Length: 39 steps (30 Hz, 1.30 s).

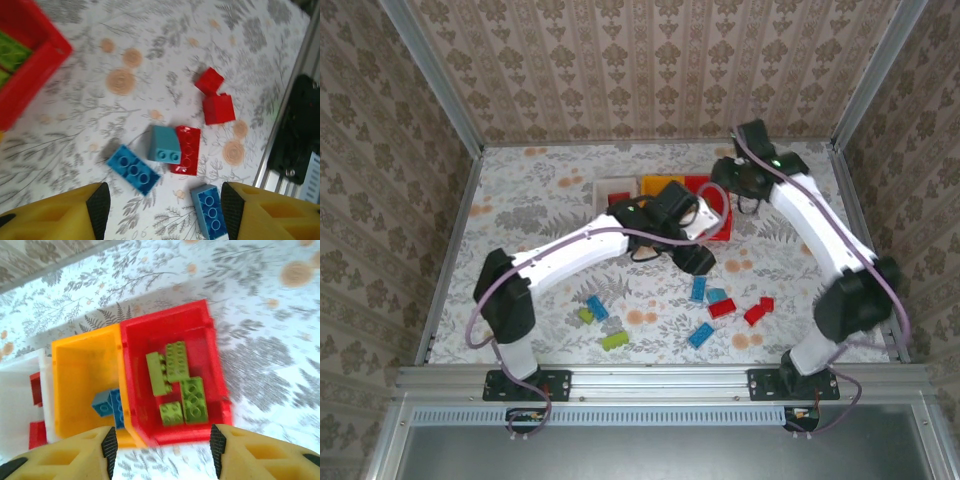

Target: Sort the legos into containers by color

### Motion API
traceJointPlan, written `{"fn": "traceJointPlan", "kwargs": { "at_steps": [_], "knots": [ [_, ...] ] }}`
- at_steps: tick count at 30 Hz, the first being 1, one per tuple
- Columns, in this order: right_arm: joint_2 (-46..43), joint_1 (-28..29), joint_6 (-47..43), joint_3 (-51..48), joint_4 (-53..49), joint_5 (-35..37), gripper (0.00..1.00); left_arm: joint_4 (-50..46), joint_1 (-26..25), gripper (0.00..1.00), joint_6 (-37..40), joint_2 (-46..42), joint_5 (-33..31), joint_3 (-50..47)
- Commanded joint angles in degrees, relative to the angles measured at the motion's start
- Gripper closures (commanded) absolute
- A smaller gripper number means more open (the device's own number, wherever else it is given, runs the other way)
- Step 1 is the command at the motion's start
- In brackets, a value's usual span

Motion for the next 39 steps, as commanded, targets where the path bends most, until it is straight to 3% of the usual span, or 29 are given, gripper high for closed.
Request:
{"fn": "traceJointPlan", "kwargs": {
  "at_steps": [1,7,10,13,20,39],
  "knots": [
    [-12.42,-2.75,1.66,-10.94,-1.17,1.54,0.43,-4.62,-4.03,0.36,6.18,4.56,0.06,5.03],
    [-33.99,-5.47,5.82,-24.24,-9.82,3.85,0.38,-7.92,-9.42,0.33,7.92,15.77,-5.69,14.49],
    [-44.09,-5.55,8.07,-25.66,-14.06,4.96,0.35,-9.51,-10.5,0.32,7.15,20.82,-10.91,18.16],
    [-49.52,-5.55,8.8,-24.03,-18.65,5.58,0.3,-10.23,-10.55,0.31,6.6,24.51,-11.97,20.57],
    [-51.95,-5.56,6.45,-17.77,-26.52,8.8,0.23,-10.1,-12.15,0.3,5.4,29.26,-12.49,23.19],
    [-52.45,-5.57,6.59,-17.42,-27.36,5.07,0.23,-11.99,-14.53,0.32,4.67,35.62,-17.72,24.4]
  ]
}}
